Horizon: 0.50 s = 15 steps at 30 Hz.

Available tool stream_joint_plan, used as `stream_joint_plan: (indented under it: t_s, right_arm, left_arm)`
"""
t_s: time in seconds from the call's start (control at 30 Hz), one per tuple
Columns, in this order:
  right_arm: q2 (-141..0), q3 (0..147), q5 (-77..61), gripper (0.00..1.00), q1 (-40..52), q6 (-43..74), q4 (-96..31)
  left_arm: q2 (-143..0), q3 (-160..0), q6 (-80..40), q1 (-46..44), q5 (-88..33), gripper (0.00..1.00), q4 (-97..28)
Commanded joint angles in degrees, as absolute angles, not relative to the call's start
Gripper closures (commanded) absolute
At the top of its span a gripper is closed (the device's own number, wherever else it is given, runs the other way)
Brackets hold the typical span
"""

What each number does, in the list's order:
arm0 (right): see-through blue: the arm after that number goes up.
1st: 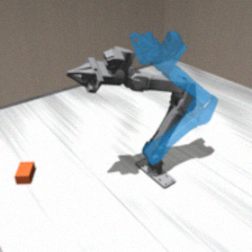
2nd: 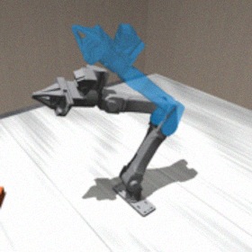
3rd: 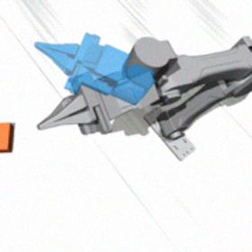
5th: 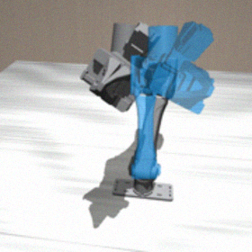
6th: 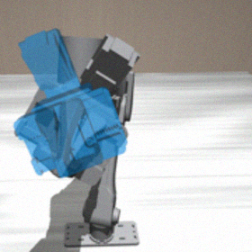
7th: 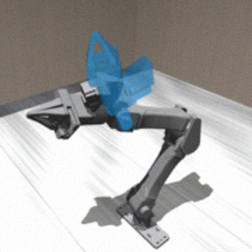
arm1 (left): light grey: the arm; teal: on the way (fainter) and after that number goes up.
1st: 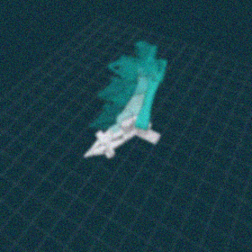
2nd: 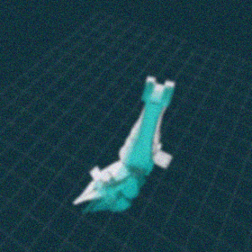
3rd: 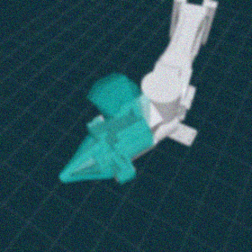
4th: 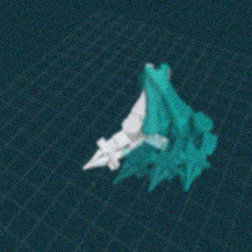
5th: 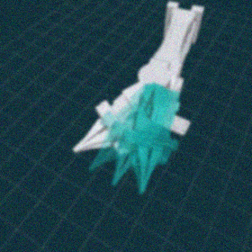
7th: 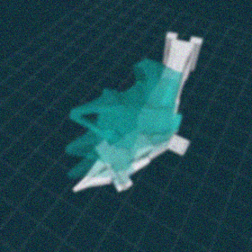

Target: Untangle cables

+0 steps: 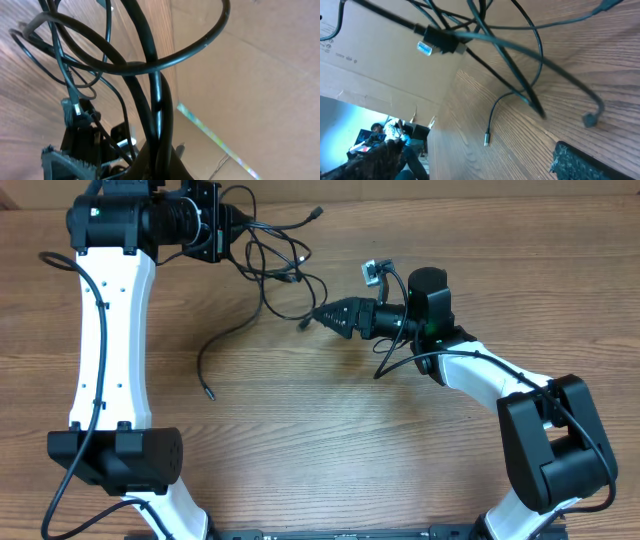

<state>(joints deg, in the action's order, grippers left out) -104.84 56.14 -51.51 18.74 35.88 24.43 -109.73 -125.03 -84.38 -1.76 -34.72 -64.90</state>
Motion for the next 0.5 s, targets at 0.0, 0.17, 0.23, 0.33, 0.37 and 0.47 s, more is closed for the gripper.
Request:
stream_joint_plan:
  t_s: [0.0, 0.17, 0.23, 0.33, 0.37, 0.47]
  right_arm:
    - [-103.61, 56.31, -49.95, 0.07, 18.70, 35.24, 24.73]
    - [-103.61, 56.31, -47.48, 0.07, 18.70, 35.24, 24.73]
    - [-103.61, 56.31, -47.11, 0.08, 18.70, 35.22, 24.71]
    - [-103.61, 56.31, -46.17, 0.12, 18.70, 34.22, 24.71]
    - [-103.61, 56.31, -45.87, 0.14, 18.70, 33.93, 24.71]
    - [-103.61, 56.31, -45.65, 0.25, 18.70, 33.95, 24.71]
  left_arm:
    - [-107.50, -126.54, -86.85, -3.75, -37.63, 0.96, -64.79]
    - [-107.50, -126.54, -88.90, -6.42, -38.52, 0.96, -64.64]
    - [-107.50, -126.54, -89.76, -7.35, -38.57, 0.96, -64.51]
    - [-107.50, -126.54, -90.06, -8.36, -38.61, 0.96, -64.49]
    - [-107.50, -126.54, -90.06, -8.64, -38.79, 0.96, -64.51]
    - [-107.50, -126.54, -90.06, -9.02, -38.61, 0.96, -64.47]
